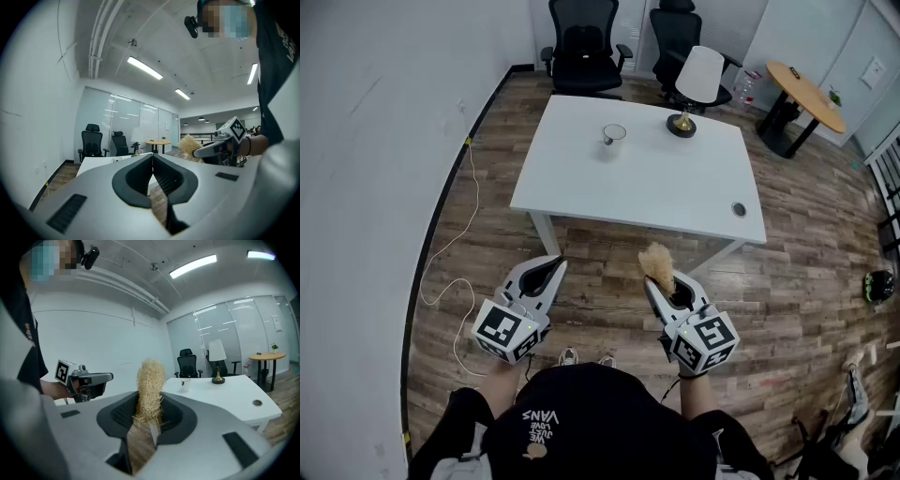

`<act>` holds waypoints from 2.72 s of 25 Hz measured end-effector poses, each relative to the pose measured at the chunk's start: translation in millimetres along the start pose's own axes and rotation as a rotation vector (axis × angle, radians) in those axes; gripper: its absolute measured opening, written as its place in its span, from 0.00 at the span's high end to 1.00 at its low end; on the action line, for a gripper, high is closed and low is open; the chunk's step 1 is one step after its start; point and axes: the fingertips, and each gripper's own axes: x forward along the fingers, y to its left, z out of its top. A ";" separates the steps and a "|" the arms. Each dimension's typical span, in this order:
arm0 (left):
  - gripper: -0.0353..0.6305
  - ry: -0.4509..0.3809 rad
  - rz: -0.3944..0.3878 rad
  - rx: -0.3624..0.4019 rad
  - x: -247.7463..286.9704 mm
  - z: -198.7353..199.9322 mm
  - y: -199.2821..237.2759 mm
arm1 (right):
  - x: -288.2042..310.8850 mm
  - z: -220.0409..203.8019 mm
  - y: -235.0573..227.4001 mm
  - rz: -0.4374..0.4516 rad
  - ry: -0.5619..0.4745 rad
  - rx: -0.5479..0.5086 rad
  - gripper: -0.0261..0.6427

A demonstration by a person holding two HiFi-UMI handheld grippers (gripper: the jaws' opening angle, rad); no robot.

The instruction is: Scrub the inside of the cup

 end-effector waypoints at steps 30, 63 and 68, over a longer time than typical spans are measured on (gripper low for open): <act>0.93 0.024 -0.009 -0.012 49.7 -15.4 31.1 | 37.9 5.8 -39.8 0.030 -0.018 0.056 0.78; 0.93 0.033 -0.046 -0.011 206.6 1.0 152.2 | 173.2 58.7 -166.5 0.000 -0.011 0.059 0.78; 0.93 0.030 -0.005 -0.004 242.9 4.3 157.4 | 190.3 66.9 -202.8 0.052 -0.011 0.049 0.78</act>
